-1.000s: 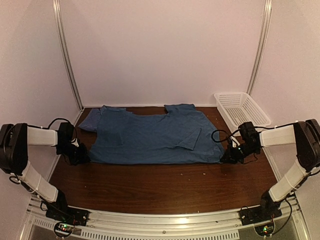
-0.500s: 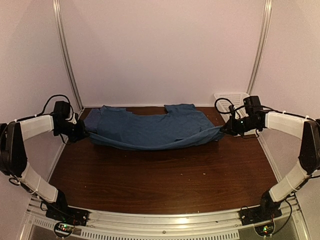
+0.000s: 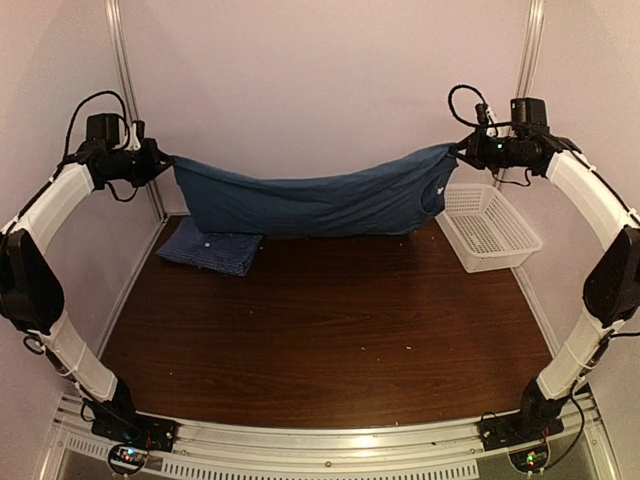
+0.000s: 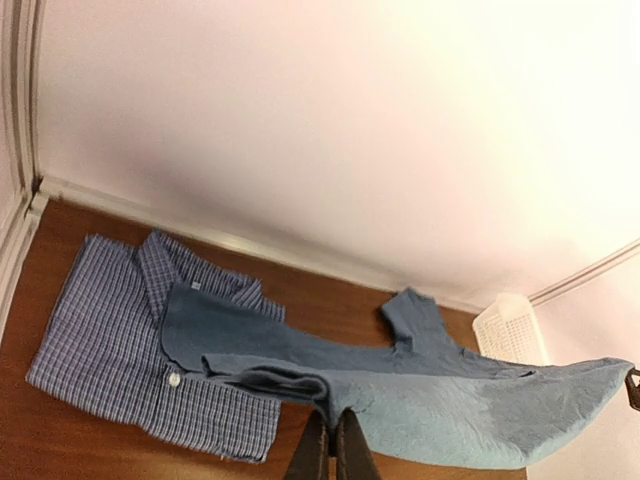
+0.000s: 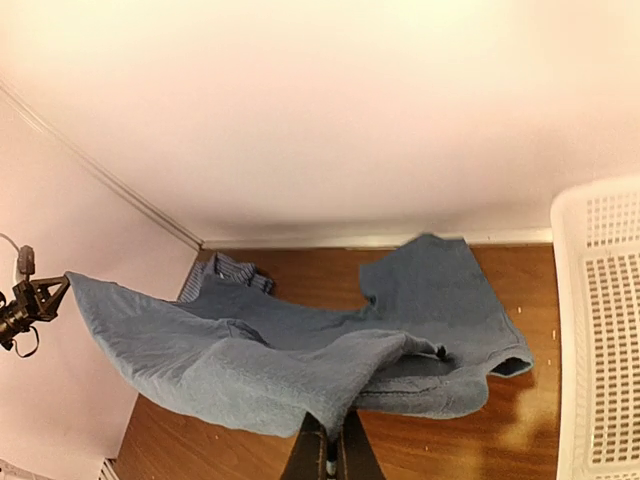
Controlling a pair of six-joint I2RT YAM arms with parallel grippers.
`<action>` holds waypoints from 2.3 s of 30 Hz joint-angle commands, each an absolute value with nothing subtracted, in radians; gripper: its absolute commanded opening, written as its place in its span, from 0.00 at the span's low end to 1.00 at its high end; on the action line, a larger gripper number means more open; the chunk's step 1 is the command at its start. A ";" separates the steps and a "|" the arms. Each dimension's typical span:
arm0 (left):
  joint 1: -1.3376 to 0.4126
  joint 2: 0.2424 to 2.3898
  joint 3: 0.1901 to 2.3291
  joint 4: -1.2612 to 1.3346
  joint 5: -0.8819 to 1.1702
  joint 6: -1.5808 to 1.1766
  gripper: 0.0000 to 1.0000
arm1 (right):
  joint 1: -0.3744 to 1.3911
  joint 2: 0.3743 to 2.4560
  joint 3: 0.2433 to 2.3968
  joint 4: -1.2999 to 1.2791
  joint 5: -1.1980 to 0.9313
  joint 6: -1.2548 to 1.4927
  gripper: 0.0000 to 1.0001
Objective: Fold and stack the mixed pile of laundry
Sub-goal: Adjust the 1/3-folded T-shirt at the center of the board.
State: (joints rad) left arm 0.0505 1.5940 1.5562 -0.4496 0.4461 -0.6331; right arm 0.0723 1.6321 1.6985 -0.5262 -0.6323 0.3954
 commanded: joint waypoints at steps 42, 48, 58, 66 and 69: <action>0.051 1.125 1.051 -0.577 0.543 -0.619 0.00 | 0.022 1.205 1.289 -0.601 -0.697 0.443 0.00; 0.051 0.901 0.777 -0.690 0.520 -0.647 0.00 | 0.026 0.963 0.959 -0.637 -0.656 0.493 0.00; 0.043 0.858 0.480 -0.754 0.429 -0.754 0.00 | 0.028 0.793 0.448 -0.594 -0.576 0.597 0.00; 0.042 0.850 0.462 -0.892 0.328 -0.817 0.00 | 0.029 0.707 0.355 -0.643 -0.544 0.665 0.00; 0.041 0.851 0.469 -0.909 0.322 -0.820 0.00 | 0.030 0.681 0.322 -0.668 -0.550 0.664 0.00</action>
State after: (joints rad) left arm 0.0437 0.8631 0.4671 -0.8581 0.3771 -0.7868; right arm 0.0280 0.7158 0.3634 -0.6395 -0.5938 0.6373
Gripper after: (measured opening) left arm 0.013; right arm 0.013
